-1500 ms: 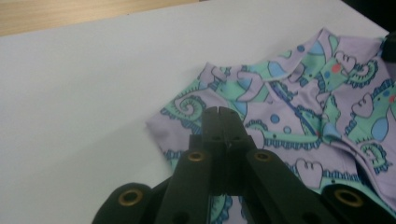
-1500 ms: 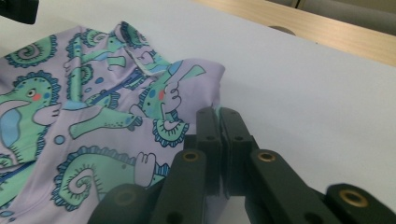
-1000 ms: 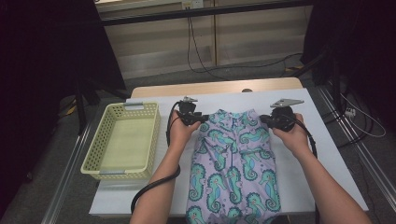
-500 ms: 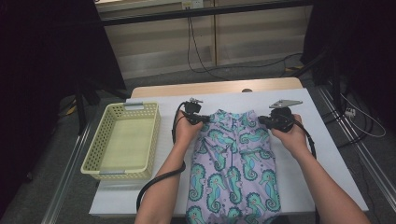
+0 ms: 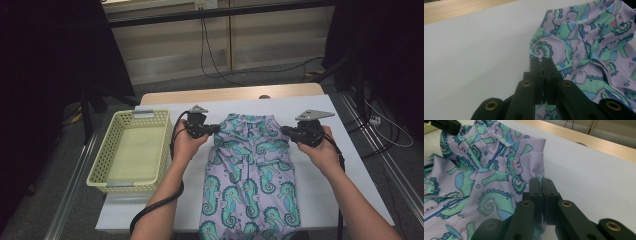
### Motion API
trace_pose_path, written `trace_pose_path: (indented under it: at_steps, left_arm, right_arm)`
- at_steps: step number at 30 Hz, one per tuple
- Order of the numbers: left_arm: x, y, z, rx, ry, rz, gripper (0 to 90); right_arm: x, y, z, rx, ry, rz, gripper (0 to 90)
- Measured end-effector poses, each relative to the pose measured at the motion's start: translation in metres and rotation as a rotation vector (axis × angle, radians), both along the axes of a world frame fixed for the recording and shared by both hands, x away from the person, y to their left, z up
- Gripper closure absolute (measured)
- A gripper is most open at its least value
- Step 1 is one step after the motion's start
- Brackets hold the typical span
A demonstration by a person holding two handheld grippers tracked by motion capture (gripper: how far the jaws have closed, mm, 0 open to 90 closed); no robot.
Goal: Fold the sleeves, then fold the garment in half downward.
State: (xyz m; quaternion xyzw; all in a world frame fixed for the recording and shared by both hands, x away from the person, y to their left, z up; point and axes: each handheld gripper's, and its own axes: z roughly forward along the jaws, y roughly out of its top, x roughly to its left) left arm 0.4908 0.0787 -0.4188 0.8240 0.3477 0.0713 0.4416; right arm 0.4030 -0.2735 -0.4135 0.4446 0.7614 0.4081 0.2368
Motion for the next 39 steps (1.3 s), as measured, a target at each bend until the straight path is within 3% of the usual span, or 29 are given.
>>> trace_pose_path:
  at_steps: [13,17,22,29,39]
  left_arm:
    - [-0.031,0.004,0.007,0.009,-0.025,-0.043,88.4]
    - [-0.041,0.006,0.005,0.010,-0.033,-0.060,88.3]
    - [-0.055,0.009,0.004,0.023,-0.044,-0.089,88.4]
    - [-0.070,0.012,0.004,0.034,-0.060,-0.109,88.3]
    - [-0.087,0.020,-0.001,0.048,-0.039,-0.123,88.3]
  right_arm:
    - [-0.027,-0.008,0.000,0.038,-0.023,0.038,88.7]
    - [-0.040,-0.009,-0.004,0.057,-0.020,0.073,88.7]
    - [-0.056,-0.003,-0.004,0.023,-0.023,0.123,88.7]
    - [-0.070,-0.005,-0.008,0.040,-0.006,0.142,88.7]
    - [-0.086,0.000,-0.012,0.033,0.008,0.181,88.7]
